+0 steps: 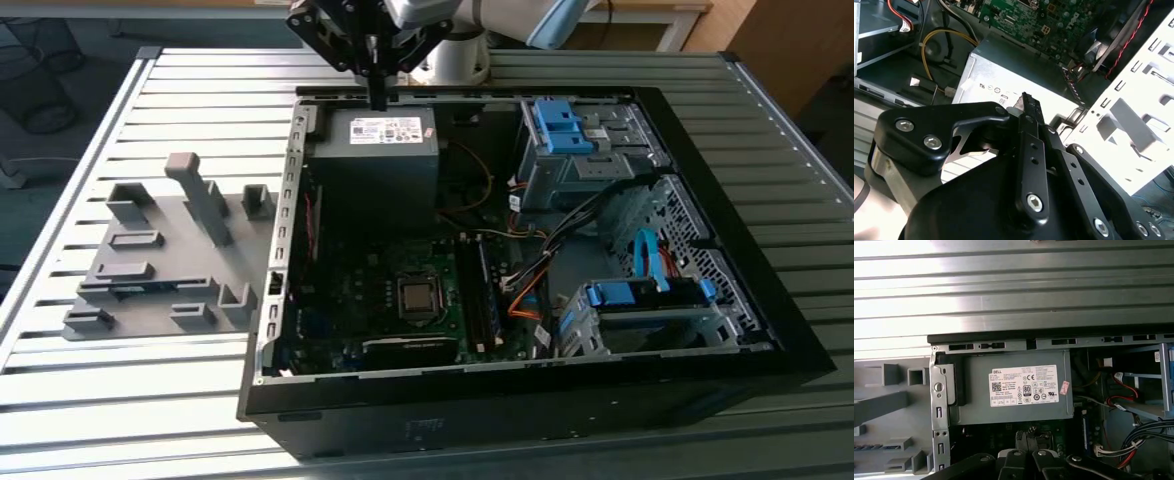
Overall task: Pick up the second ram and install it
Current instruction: 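Reach for the second ram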
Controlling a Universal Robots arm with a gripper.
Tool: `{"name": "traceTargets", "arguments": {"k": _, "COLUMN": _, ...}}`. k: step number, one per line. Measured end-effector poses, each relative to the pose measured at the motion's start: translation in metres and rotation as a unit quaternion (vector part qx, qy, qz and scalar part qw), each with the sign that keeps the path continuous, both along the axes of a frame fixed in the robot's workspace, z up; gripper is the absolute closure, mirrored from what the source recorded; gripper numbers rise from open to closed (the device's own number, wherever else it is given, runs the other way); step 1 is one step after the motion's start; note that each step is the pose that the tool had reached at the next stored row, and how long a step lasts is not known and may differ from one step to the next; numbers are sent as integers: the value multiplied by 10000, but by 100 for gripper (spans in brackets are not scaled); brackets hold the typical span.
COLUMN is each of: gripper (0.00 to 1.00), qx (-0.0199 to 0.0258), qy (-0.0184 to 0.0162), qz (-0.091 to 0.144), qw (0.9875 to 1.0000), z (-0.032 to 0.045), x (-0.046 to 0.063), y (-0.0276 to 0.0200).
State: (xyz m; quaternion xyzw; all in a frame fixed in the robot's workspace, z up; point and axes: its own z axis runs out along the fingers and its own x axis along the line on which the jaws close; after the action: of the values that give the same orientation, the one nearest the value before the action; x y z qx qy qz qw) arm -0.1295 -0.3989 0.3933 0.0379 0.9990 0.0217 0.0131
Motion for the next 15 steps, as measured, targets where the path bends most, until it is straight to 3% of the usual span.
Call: {"name": "traceTargets", "arguments": {"k": 15, "gripper": 89, "qx": 0, "qy": 0, "qz": 0, "qw": 10000, "z": -1, "x": -28, "y": 0}}
